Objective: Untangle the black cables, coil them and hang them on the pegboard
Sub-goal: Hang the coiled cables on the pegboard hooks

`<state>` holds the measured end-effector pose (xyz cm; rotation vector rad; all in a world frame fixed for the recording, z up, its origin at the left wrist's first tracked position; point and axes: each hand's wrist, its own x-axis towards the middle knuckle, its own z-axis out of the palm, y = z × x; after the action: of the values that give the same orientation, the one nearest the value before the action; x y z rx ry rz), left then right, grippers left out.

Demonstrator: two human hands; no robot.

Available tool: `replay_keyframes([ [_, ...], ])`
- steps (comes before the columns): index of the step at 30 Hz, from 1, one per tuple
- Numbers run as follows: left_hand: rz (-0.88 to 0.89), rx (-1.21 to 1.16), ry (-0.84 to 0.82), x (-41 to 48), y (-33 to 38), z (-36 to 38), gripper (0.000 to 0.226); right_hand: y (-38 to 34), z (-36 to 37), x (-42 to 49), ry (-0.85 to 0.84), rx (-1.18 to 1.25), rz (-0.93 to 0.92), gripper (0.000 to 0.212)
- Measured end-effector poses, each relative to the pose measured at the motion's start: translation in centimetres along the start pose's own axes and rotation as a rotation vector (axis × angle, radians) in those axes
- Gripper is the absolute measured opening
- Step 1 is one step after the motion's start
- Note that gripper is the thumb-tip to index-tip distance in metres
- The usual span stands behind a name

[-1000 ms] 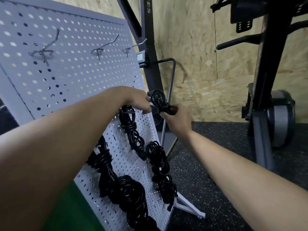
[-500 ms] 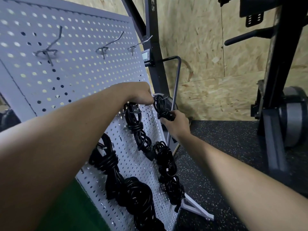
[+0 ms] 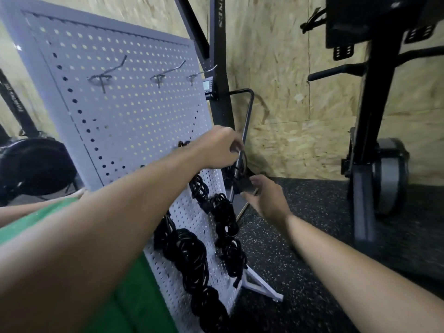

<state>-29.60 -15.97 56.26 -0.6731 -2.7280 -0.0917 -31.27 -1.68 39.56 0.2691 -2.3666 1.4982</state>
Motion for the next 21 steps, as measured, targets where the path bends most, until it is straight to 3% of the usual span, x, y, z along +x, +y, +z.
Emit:
replay_keyframes([
  [5,-0.032,-0.079,-0.09,-3.6,2.5,5.4,0.031,2.8,-2.9,-5.0,-0.174,-0.254,0.077,0.045],
  [11,-0.113,-0.202,-0.289,-8.2,4.4,17.3,0.023,8.7,-4.0,-11.6,-0.331,-0.447,0.139,0.028],
  [17,-0.285,-0.321,-0.518,-14.4,5.7,32.0,0.008,15.2,-2.6,-16.4,-0.452,-0.511,0.202,0.036],
  [21,-0.4,-0.396,-0.631,-17.2,5.9,40.6,0.009,19.9,-1.0,-17.2,-0.505,-0.535,0.273,0.047],
])
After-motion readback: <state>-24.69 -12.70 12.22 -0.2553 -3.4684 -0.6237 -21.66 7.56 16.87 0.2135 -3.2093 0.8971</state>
